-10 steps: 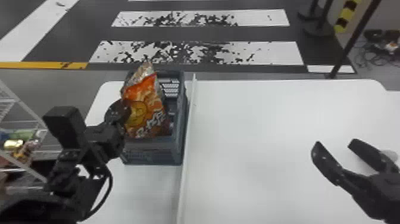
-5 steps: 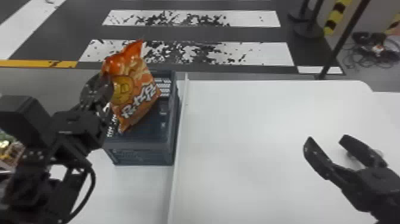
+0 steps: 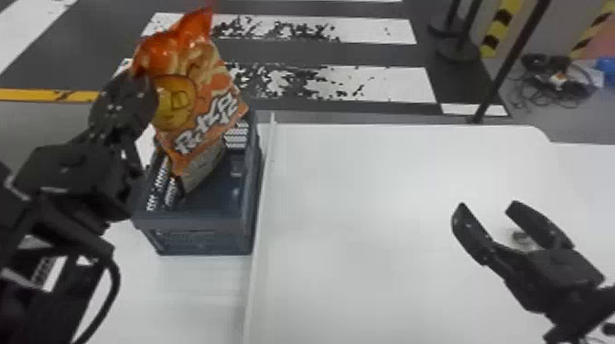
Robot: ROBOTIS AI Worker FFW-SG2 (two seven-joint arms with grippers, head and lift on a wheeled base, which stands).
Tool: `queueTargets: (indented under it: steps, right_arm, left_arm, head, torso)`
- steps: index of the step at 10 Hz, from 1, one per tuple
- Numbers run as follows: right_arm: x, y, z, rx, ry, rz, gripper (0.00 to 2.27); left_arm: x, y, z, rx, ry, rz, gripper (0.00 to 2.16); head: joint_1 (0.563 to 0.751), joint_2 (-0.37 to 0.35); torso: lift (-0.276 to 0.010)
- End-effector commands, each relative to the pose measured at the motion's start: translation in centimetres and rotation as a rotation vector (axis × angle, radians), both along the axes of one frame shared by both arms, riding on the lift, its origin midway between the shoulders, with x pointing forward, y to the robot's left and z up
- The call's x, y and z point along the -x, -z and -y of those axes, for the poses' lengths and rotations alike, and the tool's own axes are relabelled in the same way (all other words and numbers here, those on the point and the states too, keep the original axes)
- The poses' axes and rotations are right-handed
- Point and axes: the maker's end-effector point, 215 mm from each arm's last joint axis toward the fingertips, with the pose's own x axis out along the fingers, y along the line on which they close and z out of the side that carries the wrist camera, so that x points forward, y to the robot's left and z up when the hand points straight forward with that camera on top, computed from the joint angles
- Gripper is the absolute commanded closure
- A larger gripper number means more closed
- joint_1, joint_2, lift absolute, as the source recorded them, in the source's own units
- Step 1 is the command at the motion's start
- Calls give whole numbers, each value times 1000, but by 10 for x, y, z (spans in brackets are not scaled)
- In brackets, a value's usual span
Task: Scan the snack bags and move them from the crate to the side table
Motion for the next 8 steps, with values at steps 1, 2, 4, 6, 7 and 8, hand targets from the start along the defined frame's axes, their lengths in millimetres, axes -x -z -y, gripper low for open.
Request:
queueTargets:
  steps: [1, 2, 4, 6, 7, 8]
  right_arm:
    - [-3, 4, 11, 13, 23, -3, 140]
    - [-4, 5, 21, 22, 46, -4, 140]
    - [-6, 5, 41, 27, 81, -3, 140]
    - [-9, 4, 52, 27, 100, 1, 144]
    - [-10, 4, 58, 32, 115, 2, 140]
    - [-10, 4, 60, 35, 117, 1, 140]
  left_arm:
    - [2, -3, 32, 10, 62, 1, 1804]
    - [3, -2, 57, 22, 115, -1, 1804]
    - [3, 18, 105, 26, 212, -38, 1804]
    - [5, 46, 154, 47, 306, -88, 1804]
    - [5, 62, 170, 57, 336, -114, 1804]
    - [2, 78, 181, 84, 356, -146, 1804]
  head:
    - [695, -49]
    - [695, -71]
    - [695, -176]
    - [695, -256]
    - [695, -307]
    - [695, -343]
  torso:
    - [-87]
    - [-87]
    - [-87]
    - [-87]
    - [-87]
    - [-87]
